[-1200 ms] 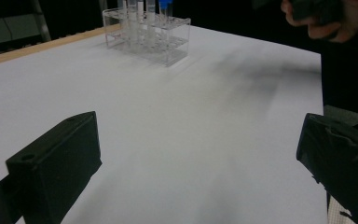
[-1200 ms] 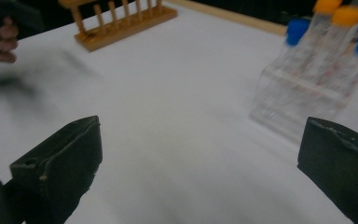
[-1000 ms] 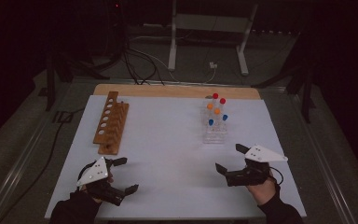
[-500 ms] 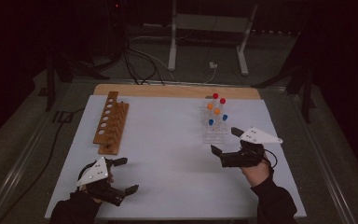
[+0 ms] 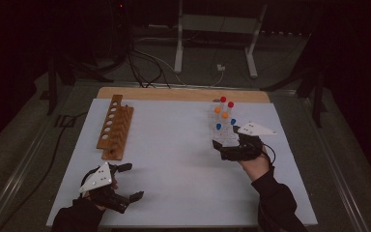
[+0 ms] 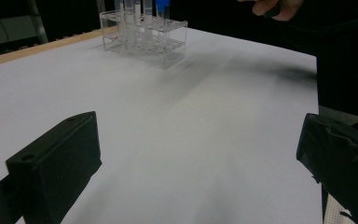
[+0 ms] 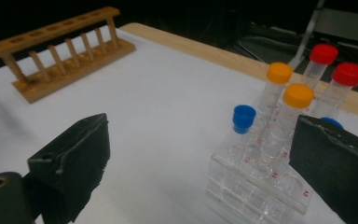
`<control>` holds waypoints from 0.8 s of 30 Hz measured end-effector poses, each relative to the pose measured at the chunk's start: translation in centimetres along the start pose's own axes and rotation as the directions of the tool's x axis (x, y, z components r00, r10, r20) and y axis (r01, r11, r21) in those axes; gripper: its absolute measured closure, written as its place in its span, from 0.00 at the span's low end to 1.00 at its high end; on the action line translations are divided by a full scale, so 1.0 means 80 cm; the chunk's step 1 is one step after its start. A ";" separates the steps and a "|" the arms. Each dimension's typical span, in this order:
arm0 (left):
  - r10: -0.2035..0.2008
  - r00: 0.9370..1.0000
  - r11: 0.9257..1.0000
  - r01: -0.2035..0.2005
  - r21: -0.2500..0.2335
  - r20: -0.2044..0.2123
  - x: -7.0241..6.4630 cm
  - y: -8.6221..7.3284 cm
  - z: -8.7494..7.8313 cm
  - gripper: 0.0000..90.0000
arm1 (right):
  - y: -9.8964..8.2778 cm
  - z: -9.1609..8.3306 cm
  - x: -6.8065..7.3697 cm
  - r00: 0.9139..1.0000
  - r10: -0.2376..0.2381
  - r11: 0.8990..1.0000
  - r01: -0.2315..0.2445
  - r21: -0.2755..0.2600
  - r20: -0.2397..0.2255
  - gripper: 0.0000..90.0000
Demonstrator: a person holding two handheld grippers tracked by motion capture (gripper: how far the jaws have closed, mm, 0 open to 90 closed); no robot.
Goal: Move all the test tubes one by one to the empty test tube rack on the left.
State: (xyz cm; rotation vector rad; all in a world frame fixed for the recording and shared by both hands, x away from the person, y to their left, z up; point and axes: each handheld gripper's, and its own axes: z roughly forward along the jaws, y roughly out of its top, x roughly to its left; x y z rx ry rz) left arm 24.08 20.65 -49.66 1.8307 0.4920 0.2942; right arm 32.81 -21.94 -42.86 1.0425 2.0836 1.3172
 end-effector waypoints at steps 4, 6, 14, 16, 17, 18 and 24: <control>0.000 1.000 1.000 0.000 0.000 0.001 0.000 0.000 0.000 0.01 | -0.004 0.013 -0.004 1.000 -0.001 1.000 0.001 0.026 0.022 0.12; 0.001 1.000 1.000 -0.001 -0.001 0.001 0.000 0.000 0.000 0.01 | -0.007 0.018 -0.007 0.999 0.000 0.999 -0.001 0.032 0.032 0.15; 0.001 1.000 1.000 -0.001 -0.001 0.002 0.000 0.000 0.000 0.01 | -0.012 0.036 -0.013 0.997 0.016 0.997 -0.022 0.070 0.074 0.28; -0.001 1.000 1.000 0.001 -0.002 0.003 0.000 0.000 0.000 0.01 | -0.013 0.040 -0.013 0.996 0.013 0.997 -0.020 0.077 0.092 0.31; -0.001 1.000 1.000 0.001 -0.001 0.002 0.000 0.000 0.000 0.01 | -0.013 0.042 -0.014 0.995 0.016 0.996 -0.025 0.081 0.101 0.33; -0.001 1.000 1.000 0.001 -0.001 0.002 0.000 0.000 0.000 0.01 | -0.013 0.044 -0.014 0.995 0.018 0.996 -0.026 0.084 0.100 0.35; 0.002 1.000 1.000 -0.002 0.000 0.003 0.000 0.000 0.000 0.01 | -0.014 0.054 -0.018 0.992 0.038 0.994 -0.050 0.098 0.124 0.54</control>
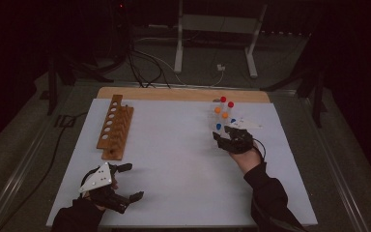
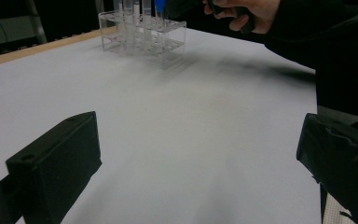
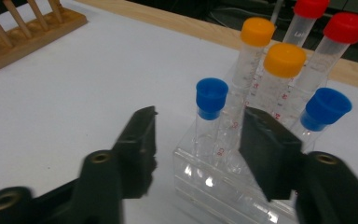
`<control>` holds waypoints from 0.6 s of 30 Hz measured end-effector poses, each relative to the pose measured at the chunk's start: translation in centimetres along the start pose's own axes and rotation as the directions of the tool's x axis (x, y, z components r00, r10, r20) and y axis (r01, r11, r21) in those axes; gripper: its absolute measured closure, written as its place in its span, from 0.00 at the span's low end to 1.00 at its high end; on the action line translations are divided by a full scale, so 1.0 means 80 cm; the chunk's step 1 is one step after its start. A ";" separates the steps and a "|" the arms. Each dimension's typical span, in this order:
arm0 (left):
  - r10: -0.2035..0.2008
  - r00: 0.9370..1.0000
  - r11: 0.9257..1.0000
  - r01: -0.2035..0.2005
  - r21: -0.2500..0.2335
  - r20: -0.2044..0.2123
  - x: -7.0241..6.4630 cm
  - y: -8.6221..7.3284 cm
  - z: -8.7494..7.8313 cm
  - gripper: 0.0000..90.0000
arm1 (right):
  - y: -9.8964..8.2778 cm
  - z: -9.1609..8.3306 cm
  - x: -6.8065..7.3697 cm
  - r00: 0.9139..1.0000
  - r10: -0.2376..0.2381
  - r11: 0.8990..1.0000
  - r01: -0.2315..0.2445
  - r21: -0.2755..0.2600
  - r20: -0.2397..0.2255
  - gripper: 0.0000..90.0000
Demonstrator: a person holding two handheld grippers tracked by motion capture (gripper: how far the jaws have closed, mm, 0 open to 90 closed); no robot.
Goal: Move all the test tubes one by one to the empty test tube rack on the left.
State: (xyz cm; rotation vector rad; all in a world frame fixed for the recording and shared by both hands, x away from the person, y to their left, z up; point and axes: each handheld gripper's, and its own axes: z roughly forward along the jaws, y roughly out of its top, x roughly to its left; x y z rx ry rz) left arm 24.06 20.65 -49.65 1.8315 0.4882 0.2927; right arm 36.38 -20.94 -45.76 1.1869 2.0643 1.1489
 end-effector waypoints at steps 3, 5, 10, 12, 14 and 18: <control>-0.004 1.000 1.000 0.004 -0.002 0.001 0.000 0.000 0.000 0.01 | -0.001 0.006 -0.002 1.000 0.005 1.000 -0.005 0.016 0.009 0.61; -0.004 1.000 1.000 0.004 -0.003 0.002 0.000 0.000 0.000 0.01 | -0.001 0.007 -0.002 1.000 0.005 1.000 -0.006 0.023 0.010 0.65; 0.000 1.000 1.000 0.000 0.001 0.001 0.000 0.000 0.000 0.01 | -0.001 0.015 -0.002 1.000 0.014 0.999 -0.015 0.044 0.022 0.73; 0.001 1.000 1.000 -0.001 0.001 0.001 0.000 0.000 0.000 0.01 | -0.001 0.017 -0.003 0.999 0.021 0.998 -0.022 0.051 0.027 0.75; 0.000 1.000 1.000 0.000 0.001 0.002 0.000 0.000 0.000 0.01 | -0.001 0.018 -0.003 0.999 0.025 0.998 -0.027 0.058 0.027 0.77; 0.000 1.000 1.000 0.000 0.001 0.002 0.000 0.000 0.000 0.01 | -0.001 0.022 -0.003 0.999 0.032 0.997 -0.033 0.070 0.025 0.80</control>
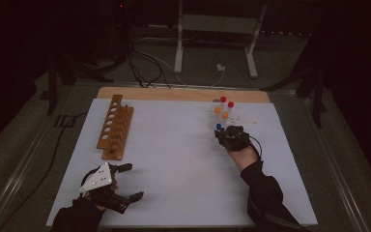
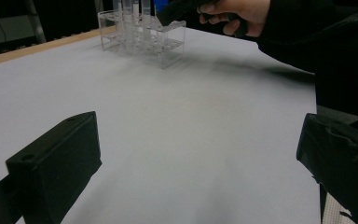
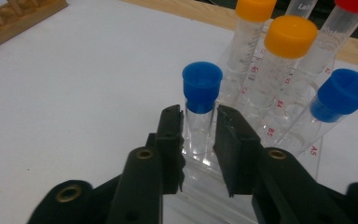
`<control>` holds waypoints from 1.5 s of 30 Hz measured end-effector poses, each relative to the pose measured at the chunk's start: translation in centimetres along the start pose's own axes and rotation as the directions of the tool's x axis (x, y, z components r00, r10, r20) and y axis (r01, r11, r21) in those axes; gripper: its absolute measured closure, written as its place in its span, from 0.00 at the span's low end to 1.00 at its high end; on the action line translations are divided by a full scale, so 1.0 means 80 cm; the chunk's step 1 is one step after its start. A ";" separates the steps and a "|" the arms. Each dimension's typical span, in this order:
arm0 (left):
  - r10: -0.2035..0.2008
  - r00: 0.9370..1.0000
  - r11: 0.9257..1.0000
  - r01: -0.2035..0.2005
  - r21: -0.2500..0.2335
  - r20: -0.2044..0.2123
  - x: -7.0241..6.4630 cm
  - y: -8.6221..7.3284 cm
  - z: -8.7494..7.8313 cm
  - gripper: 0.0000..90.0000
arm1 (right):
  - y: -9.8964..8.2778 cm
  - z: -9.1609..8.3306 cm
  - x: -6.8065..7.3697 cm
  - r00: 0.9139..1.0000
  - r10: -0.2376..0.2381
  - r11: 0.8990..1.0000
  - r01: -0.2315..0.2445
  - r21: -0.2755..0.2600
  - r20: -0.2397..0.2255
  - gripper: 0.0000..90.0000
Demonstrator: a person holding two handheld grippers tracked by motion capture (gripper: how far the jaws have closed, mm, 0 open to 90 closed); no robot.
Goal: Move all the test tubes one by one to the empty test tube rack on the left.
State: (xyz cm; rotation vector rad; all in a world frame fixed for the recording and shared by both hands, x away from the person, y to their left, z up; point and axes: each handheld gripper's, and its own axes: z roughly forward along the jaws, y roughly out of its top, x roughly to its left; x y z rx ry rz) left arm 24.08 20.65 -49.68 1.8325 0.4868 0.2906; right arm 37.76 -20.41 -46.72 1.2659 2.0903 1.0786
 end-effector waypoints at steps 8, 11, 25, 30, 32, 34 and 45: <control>-0.002 1.000 1.000 0.002 0.001 0.000 0.000 0.000 0.000 0.01 | 0.001 0.004 0.001 1.000 -0.007 1.000 0.007 0.008 0.007 0.84; -0.004 1.000 1.000 0.004 0.001 0.001 0.000 0.000 0.001 0.01 | 0.001 0.004 0.001 1.000 -0.008 1.000 0.008 0.009 0.009 0.85; -0.013 0.999 1.000 0.012 0.021 0.032 -0.001 0.001 0.005 0.01 | 0.018 -0.013 0.003 0.998 -0.058 0.998 0.058 -0.011 0.009 0.85; -0.029 0.999 0.999 0.028 0.019 0.035 0.001 0.001 0.005 0.01 | 0.027 -0.022 0.002 0.997 -0.073 0.997 0.073 -0.020 0.008 0.85; -0.039 0.998 0.999 0.039 0.019 0.048 0.002 0.002 0.005 0.01 | 0.034 -0.030 0.004 0.996 -0.085 0.996 0.085 -0.030 0.008 0.85; -0.037 0.998 0.999 0.037 0.016 0.046 0.001 0.002 0.006 0.01 | 0.040 -0.037 0.005 0.995 -0.099 0.994 0.099 -0.036 0.008 0.85; -0.067 0.991 0.997 0.063 0.042 0.117 0.003 0.038 0.012 0.01 | 0.059 -0.066 0.024 0.984 -0.174 0.983 0.171 -0.062 -0.041 0.85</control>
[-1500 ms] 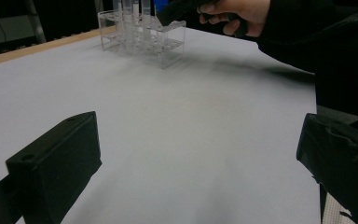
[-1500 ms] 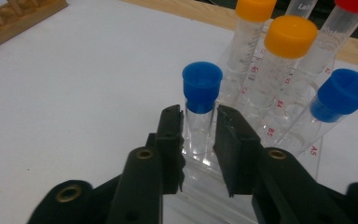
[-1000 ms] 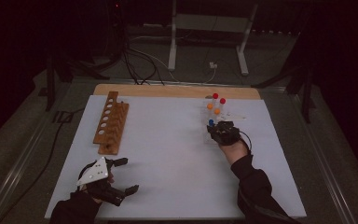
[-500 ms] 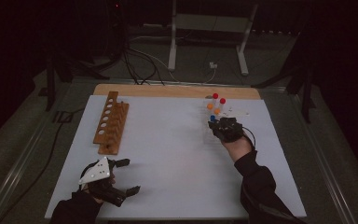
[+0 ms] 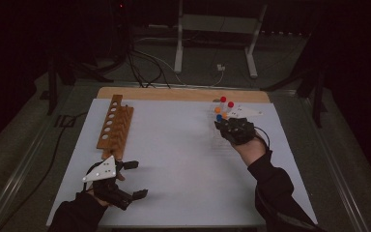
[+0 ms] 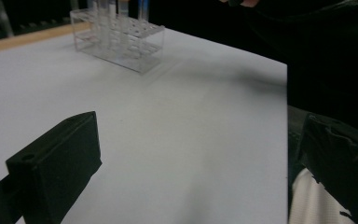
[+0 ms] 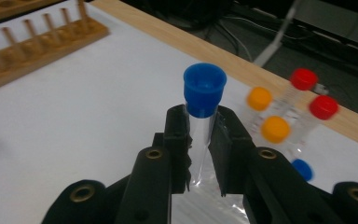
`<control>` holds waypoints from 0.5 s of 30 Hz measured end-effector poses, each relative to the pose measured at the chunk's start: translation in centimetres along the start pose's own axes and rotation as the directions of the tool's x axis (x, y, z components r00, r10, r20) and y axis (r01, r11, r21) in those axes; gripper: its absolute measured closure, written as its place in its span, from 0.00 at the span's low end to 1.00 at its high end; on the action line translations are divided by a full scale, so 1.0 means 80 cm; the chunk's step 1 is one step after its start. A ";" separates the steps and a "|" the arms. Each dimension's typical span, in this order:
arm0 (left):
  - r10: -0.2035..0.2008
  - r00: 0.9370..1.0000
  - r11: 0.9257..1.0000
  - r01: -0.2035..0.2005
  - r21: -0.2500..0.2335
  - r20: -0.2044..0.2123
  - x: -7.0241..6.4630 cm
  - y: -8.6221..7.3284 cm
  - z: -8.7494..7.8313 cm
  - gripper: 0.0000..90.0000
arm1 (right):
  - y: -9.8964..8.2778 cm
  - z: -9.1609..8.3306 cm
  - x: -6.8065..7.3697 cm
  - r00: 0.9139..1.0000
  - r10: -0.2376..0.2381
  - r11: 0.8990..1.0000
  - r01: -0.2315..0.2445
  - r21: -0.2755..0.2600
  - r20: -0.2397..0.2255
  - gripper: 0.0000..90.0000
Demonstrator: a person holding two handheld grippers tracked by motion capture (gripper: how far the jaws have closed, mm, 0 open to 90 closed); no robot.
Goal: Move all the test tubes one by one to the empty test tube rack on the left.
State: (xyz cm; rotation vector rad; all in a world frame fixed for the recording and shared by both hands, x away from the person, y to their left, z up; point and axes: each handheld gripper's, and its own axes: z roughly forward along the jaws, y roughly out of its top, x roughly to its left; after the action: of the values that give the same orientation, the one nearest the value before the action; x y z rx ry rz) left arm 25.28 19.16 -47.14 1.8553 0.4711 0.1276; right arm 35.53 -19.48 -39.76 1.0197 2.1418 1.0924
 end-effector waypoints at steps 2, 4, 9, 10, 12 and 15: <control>-0.006 1.000 1.000 0.005 0.009 0.006 0.000 0.004 0.001 0.01 | 0.000 -0.001 0.007 1.000 -0.014 1.000 0.014 0.001 -0.025 0.85; -0.013 1.000 1.000 0.013 0.016 0.020 0.001 0.011 0.005 0.01 | -0.002 -0.002 0.014 0.998 -0.028 1.000 0.028 0.006 -0.047 0.85; -0.023 0.999 0.999 0.022 0.024 0.029 0.003 0.029 0.016 0.01 | -0.011 -0.001 0.035 0.990 -0.050 0.999 0.052 0.010 -0.128 0.85; -0.019 0.999 1.000 0.018 0.021 0.030 0.003 0.031 0.018 0.01 | -0.014 -0.001 0.039 0.988 -0.047 0.999 0.049 0.009 -0.148 0.85; -0.012 0.999 1.000 0.012 0.013 0.038 0.004 0.036 0.023 0.01 | -0.021 0.000 0.048 0.983 -0.059 0.998 0.061 0.010 -0.174 0.85; 0.000 0.999 1.000 -0.001 0.006 0.049 0.003 0.043 0.031 0.01 | -0.031 0.001 0.061 0.974 -0.059 0.998 0.064 0.018 -0.219 0.85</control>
State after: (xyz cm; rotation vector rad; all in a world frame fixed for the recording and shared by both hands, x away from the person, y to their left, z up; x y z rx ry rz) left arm 27.21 16.13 -44.80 1.8605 0.4376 0.0811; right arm 31.80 -16.44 -42.46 0.8719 2.3491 1.1993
